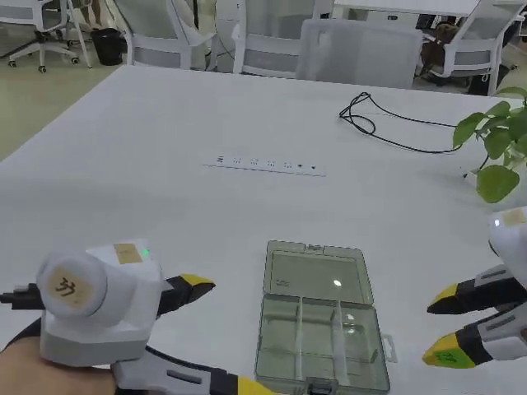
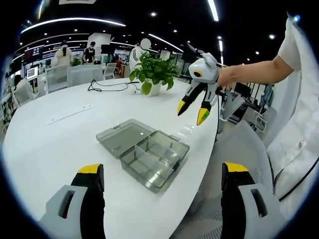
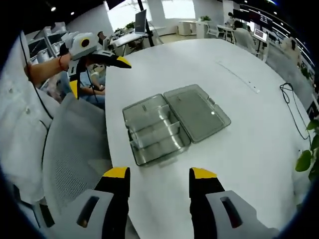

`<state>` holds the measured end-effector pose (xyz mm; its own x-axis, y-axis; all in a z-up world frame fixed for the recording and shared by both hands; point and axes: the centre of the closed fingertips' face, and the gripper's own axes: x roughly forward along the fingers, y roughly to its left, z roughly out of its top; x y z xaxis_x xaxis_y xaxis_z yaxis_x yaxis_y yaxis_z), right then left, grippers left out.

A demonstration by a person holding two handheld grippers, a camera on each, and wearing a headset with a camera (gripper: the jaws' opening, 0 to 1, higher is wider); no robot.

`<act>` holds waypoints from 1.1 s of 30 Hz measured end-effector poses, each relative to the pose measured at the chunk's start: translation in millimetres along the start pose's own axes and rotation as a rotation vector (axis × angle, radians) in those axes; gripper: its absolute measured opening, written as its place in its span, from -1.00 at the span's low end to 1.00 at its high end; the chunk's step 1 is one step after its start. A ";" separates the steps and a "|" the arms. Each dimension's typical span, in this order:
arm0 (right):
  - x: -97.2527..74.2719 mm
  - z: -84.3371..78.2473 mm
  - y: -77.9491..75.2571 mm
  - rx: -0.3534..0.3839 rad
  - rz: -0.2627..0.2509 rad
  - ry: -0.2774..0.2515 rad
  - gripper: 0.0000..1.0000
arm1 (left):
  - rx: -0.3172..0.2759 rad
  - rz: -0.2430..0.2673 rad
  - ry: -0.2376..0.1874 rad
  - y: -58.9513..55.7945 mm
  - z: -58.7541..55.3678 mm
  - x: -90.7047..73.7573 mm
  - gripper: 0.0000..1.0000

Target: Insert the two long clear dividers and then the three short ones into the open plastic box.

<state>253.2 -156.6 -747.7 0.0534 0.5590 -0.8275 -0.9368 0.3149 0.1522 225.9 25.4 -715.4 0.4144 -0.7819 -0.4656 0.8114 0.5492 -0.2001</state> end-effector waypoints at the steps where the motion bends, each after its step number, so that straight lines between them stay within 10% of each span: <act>1: 1.4 -1.4 -0.3 -0.027 0.005 0.009 -0.03 | 0.001 0.000 0.001 -0.1 -0.4 -0.4 1.00; 18: 36.5 -49.9 -24.9 -0.367 0.040 0.233 -0.07 | 0.006 -0.004 0.010 1.9 -5.4 -3.7 1.00; 33: 56.9 -80.8 -42.8 -0.441 0.061 0.328 -0.12 | -0.006 0.001 0.008 2.7 -8.5 -4.8 1.00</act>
<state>268.4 -200.3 -845.0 -0.0502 0.2755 -0.9600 -0.9946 -0.1011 0.0230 222.6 33.2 -721.0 0.4119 -0.7792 -0.4725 0.8084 0.5517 -0.2052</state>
